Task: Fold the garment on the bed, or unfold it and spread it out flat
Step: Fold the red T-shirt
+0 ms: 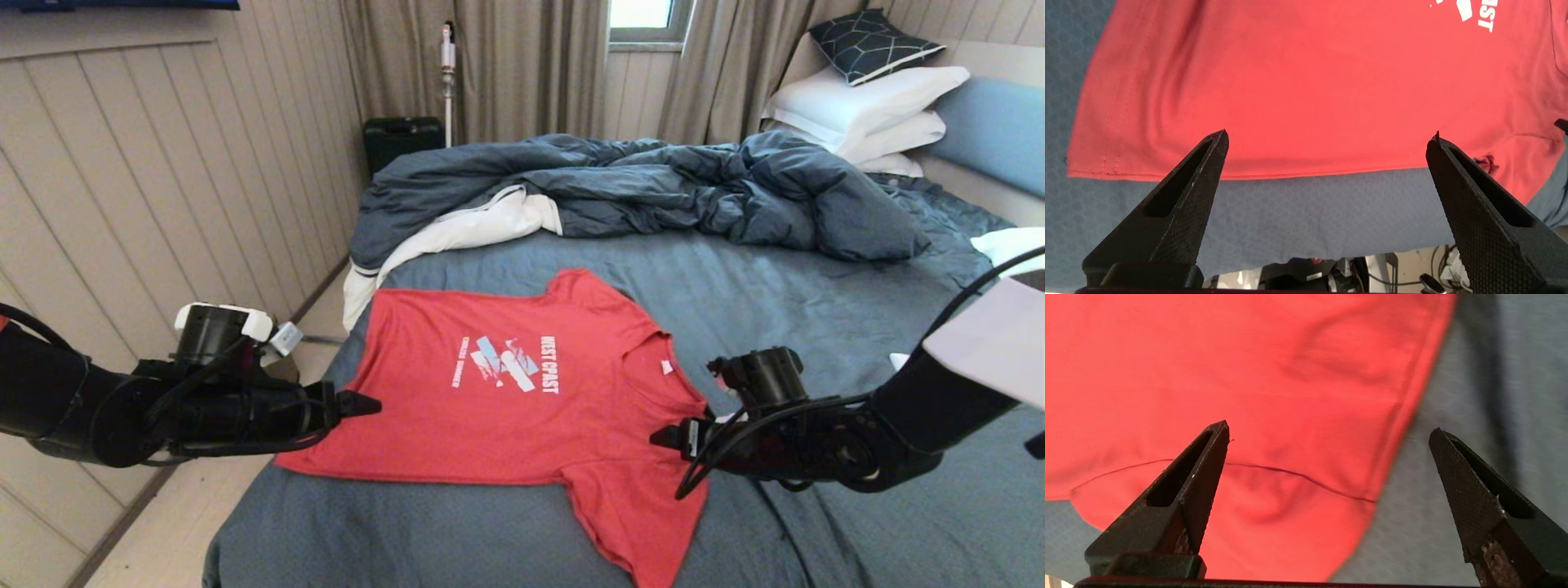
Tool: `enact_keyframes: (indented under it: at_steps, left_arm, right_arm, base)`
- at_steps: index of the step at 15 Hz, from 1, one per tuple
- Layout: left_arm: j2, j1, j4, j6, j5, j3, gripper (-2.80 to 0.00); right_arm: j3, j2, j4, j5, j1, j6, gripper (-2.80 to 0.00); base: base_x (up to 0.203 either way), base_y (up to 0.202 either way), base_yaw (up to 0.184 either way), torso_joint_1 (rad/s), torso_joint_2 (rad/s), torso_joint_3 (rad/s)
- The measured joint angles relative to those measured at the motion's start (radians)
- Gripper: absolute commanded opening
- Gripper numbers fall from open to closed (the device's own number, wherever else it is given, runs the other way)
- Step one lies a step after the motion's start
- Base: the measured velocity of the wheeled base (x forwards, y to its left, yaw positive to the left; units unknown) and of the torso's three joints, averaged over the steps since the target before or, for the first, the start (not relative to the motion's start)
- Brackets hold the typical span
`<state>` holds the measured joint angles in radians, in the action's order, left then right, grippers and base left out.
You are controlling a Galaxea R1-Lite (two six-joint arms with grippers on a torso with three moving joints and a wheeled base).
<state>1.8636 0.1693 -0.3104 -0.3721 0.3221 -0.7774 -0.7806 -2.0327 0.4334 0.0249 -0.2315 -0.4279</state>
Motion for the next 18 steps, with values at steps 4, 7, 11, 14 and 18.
enact_keyframes:
  at_steps: [4, 7, 11, 14, 18]
  left_arm:
    - [0.001, 0.0, -0.016, 0.0, 0.0, 0.004, 0.0]
    - [0.001, 0.0, -0.016, 0.0, 0.0, 0.004, 0.0]
    - [-0.004, -0.001, -0.019, 0.0, 0.0, 0.009, 0.0]
    - [-0.005, -0.001, -0.019, -0.002, 0.0, 0.012, 0.0]
    - [0.003, -0.02, -0.019, -0.004, -0.006, 0.012, 0.0]
  right_arm:
    - [-0.01, -0.012, -0.003, -0.005, -0.008, -0.003, -2.8]
    - [-0.008, -0.016, -0.005, -0.007, -0.009, 0.001, -2.8]
    - [-0.002, -0.021, -0.005, -0.008, -0.008, -0.004, -2.8]
    - [0.011, -0.014, -0.004, -0.021, -0.007, -0.002, -2.8]
    - [0.024, -0.008, 0.001, -0.093, -0.02, 0.001, -2.8]
  base:
    - [0.0, 0.0, 0.0, 0.0, 0.0, 0.0]
    - [0.0, 0.0, 0.0, 0.0, 0.0, 0.0]
    - [0.0, 0.0, 0.0, 0.0, 0.0, 0.0]
    - [0.0, 0.0, 0.0, 0.0, 0.0, 0.0]
    - [0.0, 0.0, 0.0, 0.0, 0.0, 0.0]
